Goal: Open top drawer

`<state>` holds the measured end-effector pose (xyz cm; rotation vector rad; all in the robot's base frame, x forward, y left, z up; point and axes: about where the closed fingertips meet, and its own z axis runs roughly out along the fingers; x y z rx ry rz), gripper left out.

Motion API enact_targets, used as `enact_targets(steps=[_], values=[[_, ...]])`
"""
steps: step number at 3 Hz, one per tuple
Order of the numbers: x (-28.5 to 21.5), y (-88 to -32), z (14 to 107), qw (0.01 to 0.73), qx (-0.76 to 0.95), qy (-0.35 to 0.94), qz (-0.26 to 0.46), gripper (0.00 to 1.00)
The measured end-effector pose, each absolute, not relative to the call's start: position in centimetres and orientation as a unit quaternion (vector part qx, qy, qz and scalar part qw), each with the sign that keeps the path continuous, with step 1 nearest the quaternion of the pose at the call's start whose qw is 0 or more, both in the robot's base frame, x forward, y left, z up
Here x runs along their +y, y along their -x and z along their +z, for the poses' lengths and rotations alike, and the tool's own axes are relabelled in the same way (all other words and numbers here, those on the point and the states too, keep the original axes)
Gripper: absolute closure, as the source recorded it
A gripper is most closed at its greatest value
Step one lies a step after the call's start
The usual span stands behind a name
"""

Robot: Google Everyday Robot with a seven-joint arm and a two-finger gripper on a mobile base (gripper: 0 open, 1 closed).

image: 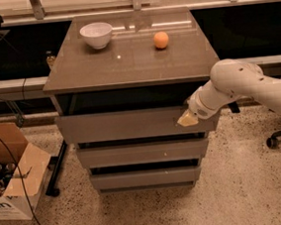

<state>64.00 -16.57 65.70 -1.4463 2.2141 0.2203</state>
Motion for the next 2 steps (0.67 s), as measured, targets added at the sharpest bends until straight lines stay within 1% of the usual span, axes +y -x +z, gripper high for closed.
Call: enact_targets(steps=[1,2], values=[[-16.57,-64.00,66.33,0.241,0.810,0.529,0.081,0.63],[-16.57,-64.00,66.71,0.241,0.810,0.529,0.081,0.32]])
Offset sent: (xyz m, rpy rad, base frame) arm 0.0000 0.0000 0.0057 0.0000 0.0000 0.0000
